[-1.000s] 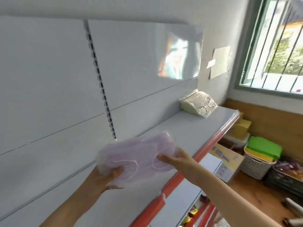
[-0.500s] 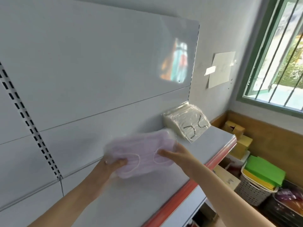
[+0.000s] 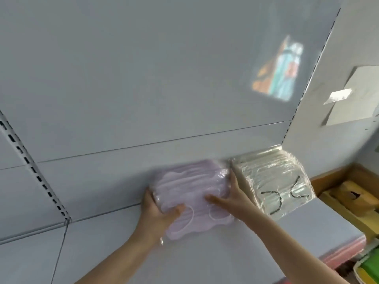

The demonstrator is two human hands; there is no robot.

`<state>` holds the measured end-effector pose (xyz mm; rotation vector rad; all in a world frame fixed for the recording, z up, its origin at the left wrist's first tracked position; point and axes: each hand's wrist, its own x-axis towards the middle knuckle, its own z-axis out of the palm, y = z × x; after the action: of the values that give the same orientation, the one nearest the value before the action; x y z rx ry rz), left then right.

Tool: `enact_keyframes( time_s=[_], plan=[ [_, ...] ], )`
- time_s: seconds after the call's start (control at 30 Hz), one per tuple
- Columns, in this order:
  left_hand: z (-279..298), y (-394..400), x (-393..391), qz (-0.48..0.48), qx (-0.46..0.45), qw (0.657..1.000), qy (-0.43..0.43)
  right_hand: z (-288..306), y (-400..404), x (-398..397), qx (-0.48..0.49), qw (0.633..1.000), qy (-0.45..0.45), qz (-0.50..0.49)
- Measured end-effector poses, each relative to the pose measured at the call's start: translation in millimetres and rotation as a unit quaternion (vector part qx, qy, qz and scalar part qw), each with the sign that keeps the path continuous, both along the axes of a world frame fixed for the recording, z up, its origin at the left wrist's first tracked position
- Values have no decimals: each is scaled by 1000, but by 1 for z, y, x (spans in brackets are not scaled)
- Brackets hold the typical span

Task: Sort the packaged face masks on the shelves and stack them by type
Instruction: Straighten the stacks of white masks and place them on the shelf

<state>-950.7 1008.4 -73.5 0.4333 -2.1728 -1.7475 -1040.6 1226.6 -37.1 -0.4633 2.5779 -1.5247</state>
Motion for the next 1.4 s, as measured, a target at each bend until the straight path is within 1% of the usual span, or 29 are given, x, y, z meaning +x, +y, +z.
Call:
enact_keyframes(
  time_s=[0.07,0.13,0.17,0.23,0.3,0.37,0.43,0.5,0.57,0.6,0.63,0.67,0.73,0.77,0.83,0.87,0.97,1.03,1.1,1.17,1.23,1.3,1.4],
  plan=[
    [1,11,-2,2,8,1000,12,-8,1,-7,-73,997,-30,-4],
    [5,15,1,-9,21,1000,1,-13,4,-5,-100,993,-56,-3],
    [5,16,3,-21,18,1000,-10,-13,6,-3,-108,993,-53,-1],
    [7,18,6,-30,6,999,-23,-15,14,0,-106,994,-15,-5],
    [10,23,8,-3,-6,1000,-15,-19,20,-2,-105,994,1,-7],
    [16,27,5,67,6,998,4,-20,21,-6,-135,990,-30,-4],
    [21,31,1,117,77,990,28,-13,16,-10,-166,985,-55,-1],
    [16,35,-4,118,153,981,3,-8,14,-18,-190,977,-90,23],
    [-8,28,-8,112,189,975,-17,-2,10,-20,-188,975,-110,41],
    [-12,27,-9,115,193,974,-15,-2,9,-20,-167,980,-98,40],
    [-3,34,-7,123,183,975,-21,-2,11,-17,-125,990,-64,30],
    [7,41,-6,144,161,976,-17,-2,13,-13,-78,997,-13,13],
    [10,46,-5,196,98,976,13,-3,18,-9,-19,996,91,-16],
    [11,49,-6,215,69,974,18,-2,19,-11,13,988,152,-16],
    [12,58,-7,212,42,976,20,-3,17,-20,120,957,264,19],
    [12,62,-7,202,40,978,26,-5,13,-24,168,941,289,48],
    [11,63,-5,162,56,985,19,-11,7,-32,277,906,296,120],
    [11,51,3,95,37,995,-2,-6,10,-42,301,882,336,136],
    [5,34,15,19,-4,998,-52,7,17,-54,309,853,386,165],
    [2,27,23,-51,-48,993,-92,12,18,-62,323,827,404,219],
    [-1,31,25,-98,-76,988,-90,10,14,-61,330,813,403,263],
    [3,38,23,-112,-95,986,-85,6,10,-59,317,816,400,272],
    [10,37,23,-117,-153,977,-87,10,9,-60,273,841,403,236]
  ],
)
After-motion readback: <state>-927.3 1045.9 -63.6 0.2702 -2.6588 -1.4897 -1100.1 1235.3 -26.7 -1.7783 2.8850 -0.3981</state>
